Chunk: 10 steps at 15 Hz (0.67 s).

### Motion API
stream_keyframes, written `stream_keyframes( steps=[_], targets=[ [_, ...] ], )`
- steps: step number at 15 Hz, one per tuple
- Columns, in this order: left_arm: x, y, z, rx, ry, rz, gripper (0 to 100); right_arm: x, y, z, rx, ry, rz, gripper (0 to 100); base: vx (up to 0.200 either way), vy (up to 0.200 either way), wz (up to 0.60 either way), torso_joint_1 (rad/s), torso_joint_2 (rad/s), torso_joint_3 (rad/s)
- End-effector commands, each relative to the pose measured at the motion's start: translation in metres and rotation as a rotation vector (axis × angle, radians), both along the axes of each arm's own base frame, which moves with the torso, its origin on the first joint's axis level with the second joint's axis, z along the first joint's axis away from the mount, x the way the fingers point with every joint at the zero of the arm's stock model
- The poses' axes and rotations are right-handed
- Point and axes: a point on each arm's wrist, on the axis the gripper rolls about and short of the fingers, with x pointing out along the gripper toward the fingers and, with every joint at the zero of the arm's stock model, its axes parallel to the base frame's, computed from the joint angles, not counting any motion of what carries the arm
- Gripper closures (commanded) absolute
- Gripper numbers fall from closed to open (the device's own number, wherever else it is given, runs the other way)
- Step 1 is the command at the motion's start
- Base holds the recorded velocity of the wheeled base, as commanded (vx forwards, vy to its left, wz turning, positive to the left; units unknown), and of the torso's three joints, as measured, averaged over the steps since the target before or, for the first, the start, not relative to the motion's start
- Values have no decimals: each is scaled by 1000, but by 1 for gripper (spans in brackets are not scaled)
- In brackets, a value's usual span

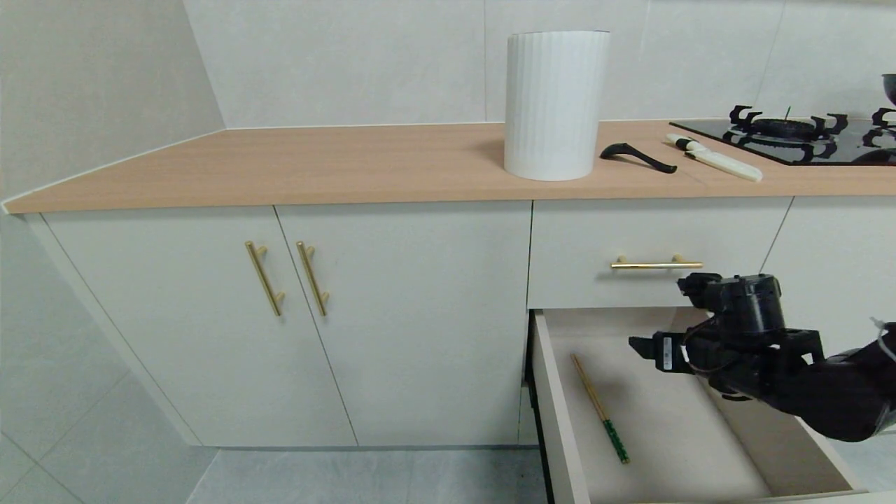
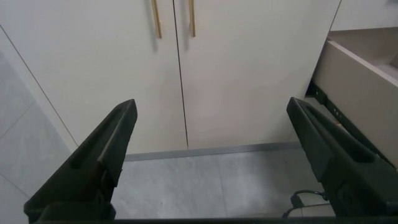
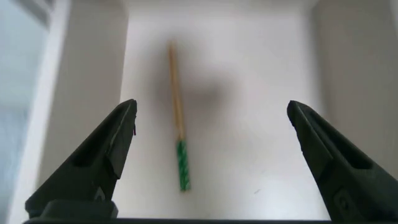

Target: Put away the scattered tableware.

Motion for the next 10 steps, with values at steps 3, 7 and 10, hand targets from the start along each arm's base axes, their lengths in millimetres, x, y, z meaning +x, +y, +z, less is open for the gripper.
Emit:
stream_keyframes(
  steps=[3, 7, 10],
  targets=[
    [0, 0, 0, 0, 0, 0, 0, -10, -12, 35, 11, -109, -19, 0, 0, 0, 0, 0, 0, 0],
    [0, 0, 0, 0, 0, 0, 0, -9, -17, 37, 3, -116, -31, 0, 0, 0, 0, 0, 0, 0],
    [0, 0, 0, 0, 0, 0, 0, -9, -16, 37, 2, -116, -29, 0, 0, 0, 0, 56, -237, -214]
  ],
)
